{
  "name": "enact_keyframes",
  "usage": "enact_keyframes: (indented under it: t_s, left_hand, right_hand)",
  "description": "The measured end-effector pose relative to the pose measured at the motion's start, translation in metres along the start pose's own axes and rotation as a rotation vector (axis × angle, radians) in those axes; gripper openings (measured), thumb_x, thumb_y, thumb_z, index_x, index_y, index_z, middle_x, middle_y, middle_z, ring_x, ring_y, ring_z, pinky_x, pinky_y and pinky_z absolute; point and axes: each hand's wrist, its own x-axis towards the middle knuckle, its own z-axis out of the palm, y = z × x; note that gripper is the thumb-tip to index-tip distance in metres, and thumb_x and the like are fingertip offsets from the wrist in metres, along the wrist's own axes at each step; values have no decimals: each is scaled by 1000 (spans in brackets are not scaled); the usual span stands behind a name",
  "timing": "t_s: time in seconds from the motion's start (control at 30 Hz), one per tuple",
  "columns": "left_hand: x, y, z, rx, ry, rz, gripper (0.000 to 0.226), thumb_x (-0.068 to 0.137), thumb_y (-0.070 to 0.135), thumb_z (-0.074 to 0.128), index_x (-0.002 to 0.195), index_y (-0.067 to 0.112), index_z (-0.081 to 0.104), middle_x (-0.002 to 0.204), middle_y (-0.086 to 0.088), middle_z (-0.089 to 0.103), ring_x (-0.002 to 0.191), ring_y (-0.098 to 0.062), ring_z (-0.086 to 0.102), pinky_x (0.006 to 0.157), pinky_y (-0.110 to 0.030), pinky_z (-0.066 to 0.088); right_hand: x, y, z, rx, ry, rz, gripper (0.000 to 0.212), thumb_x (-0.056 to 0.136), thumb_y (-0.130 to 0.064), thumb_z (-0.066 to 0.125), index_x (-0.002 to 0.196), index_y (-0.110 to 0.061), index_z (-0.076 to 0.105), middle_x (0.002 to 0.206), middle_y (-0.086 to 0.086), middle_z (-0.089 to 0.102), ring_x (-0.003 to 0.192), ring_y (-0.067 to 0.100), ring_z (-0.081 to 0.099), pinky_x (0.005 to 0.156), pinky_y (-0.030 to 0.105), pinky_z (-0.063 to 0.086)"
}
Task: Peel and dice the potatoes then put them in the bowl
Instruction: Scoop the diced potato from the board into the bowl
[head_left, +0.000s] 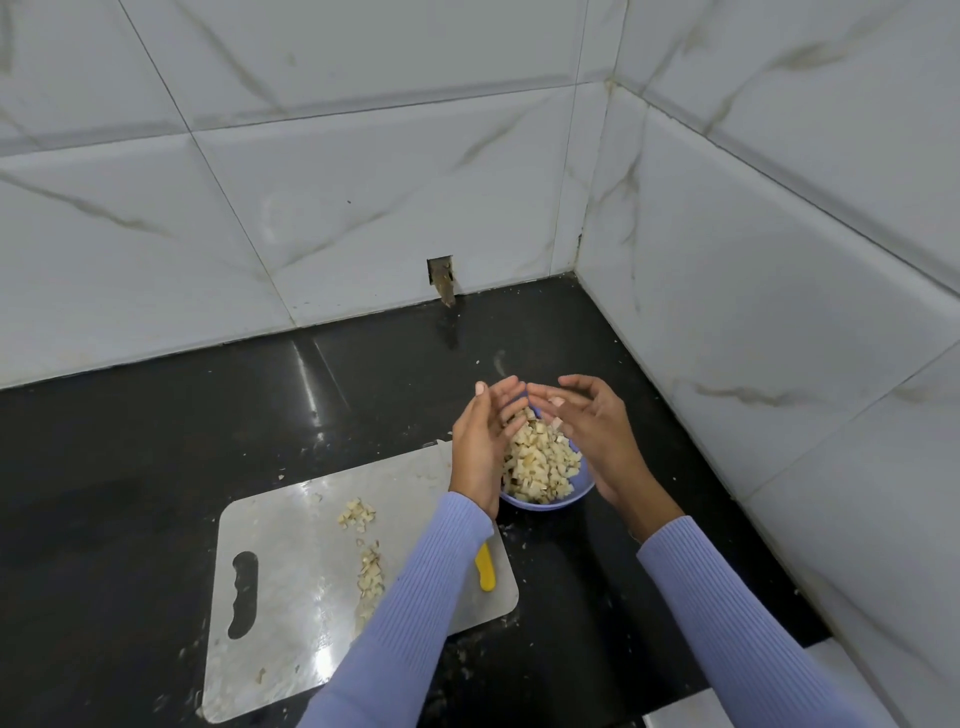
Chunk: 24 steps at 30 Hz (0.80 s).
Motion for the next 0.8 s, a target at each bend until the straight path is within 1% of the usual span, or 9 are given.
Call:
enact_keyframes:
  t_s: [0.07, 0.13, 0.23, 0.33, 0.4, 0.53, 0.67, 0.73, 0.8]
  left_hand:
    - [0, -1, -1, 9, 1, 15, 37, 102, 29, 37, 114, 4, 62, 119, -17, 64, 112, -26, 61, 99, -37, 47]
    - [-1, -2, -2, 3, -2, 11, 36, 102, 29, 38, 114, 6, 62, 119, -15, 65, 113, -25, 61, 99, -37, 47]
    - [-1, 0, -2, -102, -26, -42, 51, 101, 44, 30, 118, 6, 60, 120, -15, 64, 116, -25, 59, 101, -37, 45]
    - [-1, 3, -4, -335, -58, -114, 71, 96, 58, 23, 124, 2, 56, 124, -20, 61, 119, -28, 56, 105, -38, 40]
    - [-2, 4, -4, -428, -71, -135, 76, 94, 62, 23, 125, 0, 55, 127, -21, 59, 121, -29, 54, 107, -39, 37]
    - [-3, 1, -5, -316, -115, -140, 74, 95, 62, 19, 125, 5, 56, 127, -16, 60, 121, -25, 55, 107, -38, 37]
    - [-4, 1, -2, -105, -140, -111, 65, 99, 55, 14, 123, 12, 57, 124, -8, 64, 117, -17, 59, 106, -35, 39]
    - [-6, 3, -1, -60, -142, -109, 63, 100, 53, 14, 122, 13, 57, 125, -8, 63, 117, -16, 58, 105, -33, 40]
    - [-8, 3, -1, -23, -156, -101, 60, 100, 51, 16, 121, 15, 58, 125, -7, 63, 118, -15, 58, 106, -33, 39]
  right_hand:
    - [-2, 1, 1, -62, 0, -48, 31, 80, 6, 67, 108, -1, 55, 96, 10, 73, 94, 18, 70, 82, 28, 57]
    - [-2, 1, 2, -136, 67, -56, 30, 76, 9, 70, 101, -3, 58, 90, 7, 73, 89, 17, 71, 76, 25, 56]
    - [-3, -3, 3, -140, 121, 47, 24, 81, 5, 62, 97, -11, 57, 94, 6, 71, 89, 14, 67, 69, 22, 50]
    - [-7, -7, 3, 72, 17, 133, 21, 88, 5, 53, 103, -10, 54, 101, 10, 70, 94, 16, 67, 73, 23, 53]
    - [-9, -7, 1, 69, -29, 99, 24, 89, 10, 49, 105, -8, 51, 100, 7, 70, 96, 12, 67, 79, 22, 54]
    - [-10, -2, -8, -479, 35, -170, 26, 80, 14, 61, 92, -9, 59, 87, -1, 69, 82, 0, 66, 73, 12, 53]
    - [-13, 5, -13, -791, 153, -375, 14, 75, -2, 76, 81, -11, 68, 74, -6, 66, 67, -4, 61, 66, 6, 50]
    - [-11, 3, -13, -938, 103, -344, 11, 83, -4, 69, 92, -7, 71, 87, 4, 70, 73, 1, 61, 71, 10, 49]
    - [-9, 2, -14, -1102, 3, -259, 22, 90, -2, 57, 110, -2, 68, 106, 12, 69, 92, 16, 64, 83, 21, 50]
